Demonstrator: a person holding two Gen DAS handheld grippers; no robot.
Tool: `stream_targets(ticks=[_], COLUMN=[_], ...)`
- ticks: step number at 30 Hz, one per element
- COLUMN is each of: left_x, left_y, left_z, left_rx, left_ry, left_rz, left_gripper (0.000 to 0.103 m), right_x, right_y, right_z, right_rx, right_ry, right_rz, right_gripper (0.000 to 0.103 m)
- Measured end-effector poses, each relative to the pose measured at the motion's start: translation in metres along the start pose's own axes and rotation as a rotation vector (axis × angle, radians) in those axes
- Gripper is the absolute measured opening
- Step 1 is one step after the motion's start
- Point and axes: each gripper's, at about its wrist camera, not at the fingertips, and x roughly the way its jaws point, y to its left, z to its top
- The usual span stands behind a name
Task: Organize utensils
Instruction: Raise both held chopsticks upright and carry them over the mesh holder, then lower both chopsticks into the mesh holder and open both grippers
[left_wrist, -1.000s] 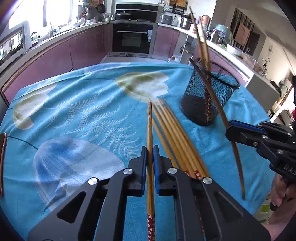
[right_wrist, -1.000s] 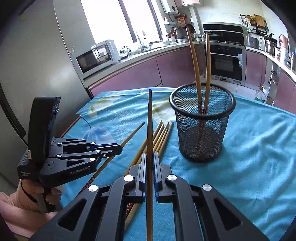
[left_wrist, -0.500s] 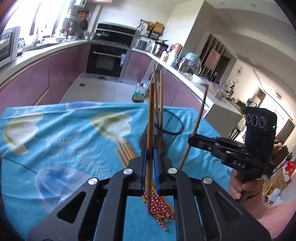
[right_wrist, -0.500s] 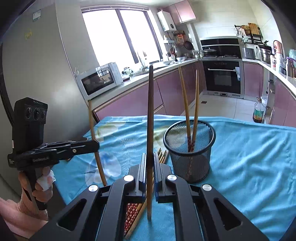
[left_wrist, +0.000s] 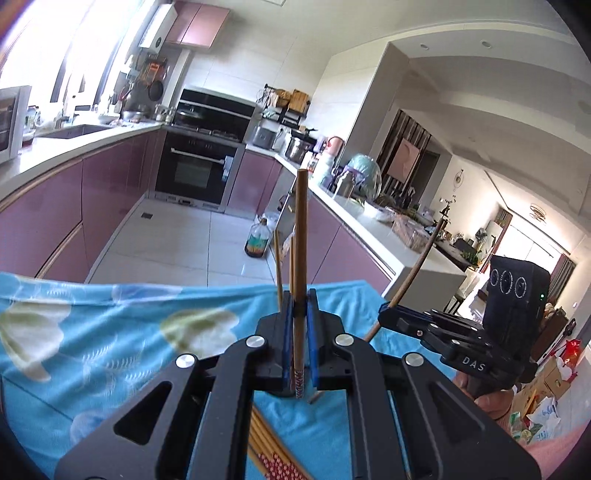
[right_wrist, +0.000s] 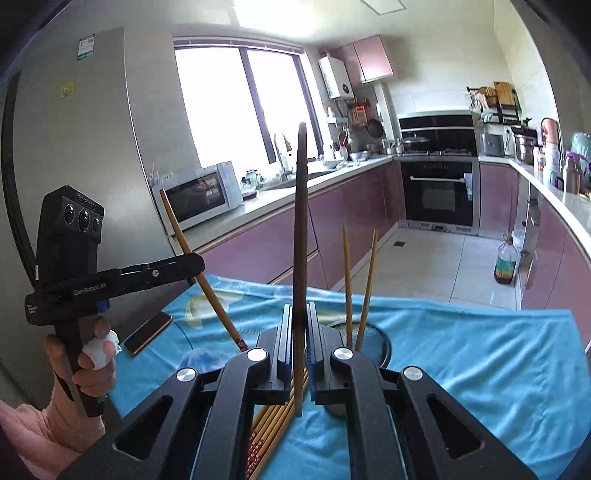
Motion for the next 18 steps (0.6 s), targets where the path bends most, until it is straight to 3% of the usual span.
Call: stream_targets(ticks=[10,14,18], left_x=[0.027,0.047,0.075], left_y=[-0.023,-0.030,-0.035], left_z=[0.035,0.036,0.024], left_rx=[0.083,0.125,0.173], left_ry=[-0.013,0.029,0.130], left_rz=[0.037,0.060,0.086], left_gripper=[0.008,0.008,0.008], right_x=[-0.010,0.006,0.030], right_y=[-0.020,-0.026,-0.031], right_z=[0.034,0.031,0.020], right_rx=[0.001,0.007,0.006], right_ry=[-0.085,-0.050,0.034], right_rz=[-0.052,-0.065,-0.071], right_gripper=[0.006,0.006,0.006])
